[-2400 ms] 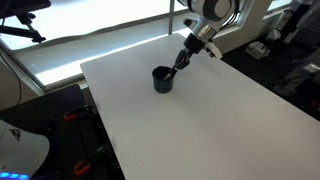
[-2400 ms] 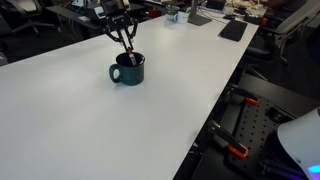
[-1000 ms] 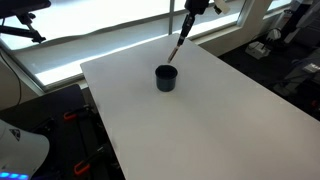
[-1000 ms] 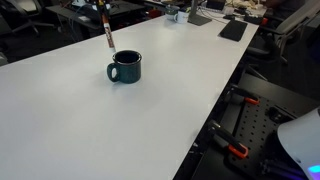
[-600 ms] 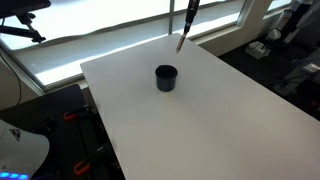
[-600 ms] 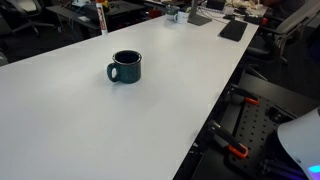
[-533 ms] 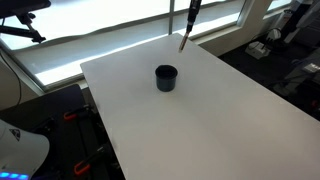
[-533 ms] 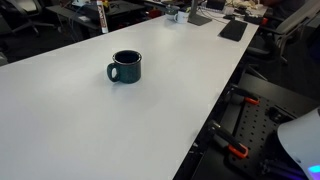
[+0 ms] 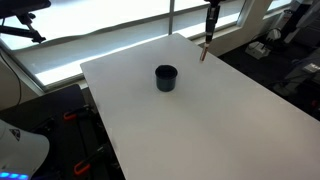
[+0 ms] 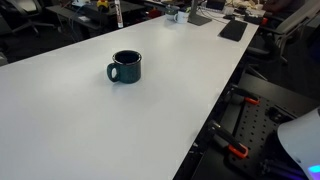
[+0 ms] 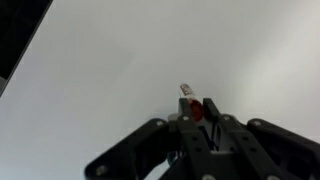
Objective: Remove the marker from the mug cup
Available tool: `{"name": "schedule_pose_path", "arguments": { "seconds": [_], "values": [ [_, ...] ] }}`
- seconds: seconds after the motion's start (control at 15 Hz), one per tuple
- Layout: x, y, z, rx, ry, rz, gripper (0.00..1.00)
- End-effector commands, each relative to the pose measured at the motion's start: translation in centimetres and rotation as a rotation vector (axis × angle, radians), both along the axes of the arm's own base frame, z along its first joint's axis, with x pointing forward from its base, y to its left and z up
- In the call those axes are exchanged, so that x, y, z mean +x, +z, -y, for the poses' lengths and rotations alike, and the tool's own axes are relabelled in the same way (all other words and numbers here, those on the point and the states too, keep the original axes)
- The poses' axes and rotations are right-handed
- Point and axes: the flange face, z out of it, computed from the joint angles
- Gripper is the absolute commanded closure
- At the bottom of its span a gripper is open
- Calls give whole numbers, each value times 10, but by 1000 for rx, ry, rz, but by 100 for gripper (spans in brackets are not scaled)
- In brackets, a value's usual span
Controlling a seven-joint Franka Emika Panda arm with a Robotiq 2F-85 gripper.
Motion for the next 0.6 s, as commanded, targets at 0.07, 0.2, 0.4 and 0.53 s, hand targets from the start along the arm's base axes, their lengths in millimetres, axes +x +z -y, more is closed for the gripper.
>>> {"name": "schedule_pose_path", "arguments": {
  "seconds": [0.07, 0.2, 0.4, 0.53],
  "values": [
    [-15, -26, 19, 24, -57, -35, 96],
    [-21, -44, 25, 44, -70, -67, 96],
    [-31, -70, 31, 84, -96, -116, 96],
    [-37, -88, 37, 106, -117, -146, 96]
  ]
}}
